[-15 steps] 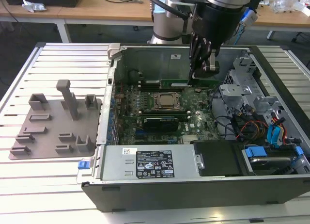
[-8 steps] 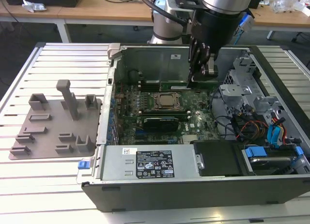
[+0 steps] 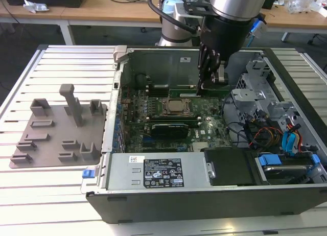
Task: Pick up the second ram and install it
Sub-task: 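Insert the second ram into the second slot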
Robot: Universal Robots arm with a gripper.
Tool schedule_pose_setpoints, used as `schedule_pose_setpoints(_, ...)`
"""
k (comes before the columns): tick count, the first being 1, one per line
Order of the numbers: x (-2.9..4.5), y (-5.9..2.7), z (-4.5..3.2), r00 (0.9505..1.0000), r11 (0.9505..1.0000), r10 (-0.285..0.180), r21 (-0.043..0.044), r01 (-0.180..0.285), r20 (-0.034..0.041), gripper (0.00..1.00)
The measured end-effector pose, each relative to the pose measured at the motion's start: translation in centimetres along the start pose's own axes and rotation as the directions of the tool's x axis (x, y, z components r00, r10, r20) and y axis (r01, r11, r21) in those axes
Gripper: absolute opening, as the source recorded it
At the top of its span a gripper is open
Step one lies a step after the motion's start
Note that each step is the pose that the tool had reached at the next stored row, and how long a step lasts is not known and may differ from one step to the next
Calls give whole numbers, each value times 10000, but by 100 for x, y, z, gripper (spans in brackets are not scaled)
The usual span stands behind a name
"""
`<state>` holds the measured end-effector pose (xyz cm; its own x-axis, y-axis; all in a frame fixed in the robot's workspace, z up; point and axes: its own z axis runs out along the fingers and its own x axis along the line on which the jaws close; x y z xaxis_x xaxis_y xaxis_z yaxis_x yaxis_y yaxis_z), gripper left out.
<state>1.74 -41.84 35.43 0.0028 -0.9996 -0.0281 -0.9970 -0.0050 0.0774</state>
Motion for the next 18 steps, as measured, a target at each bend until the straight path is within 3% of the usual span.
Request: schedule_pose_setpoints(18, 7, -18, 238, 10000, 10000, 0, 0, 0, 0, 13)
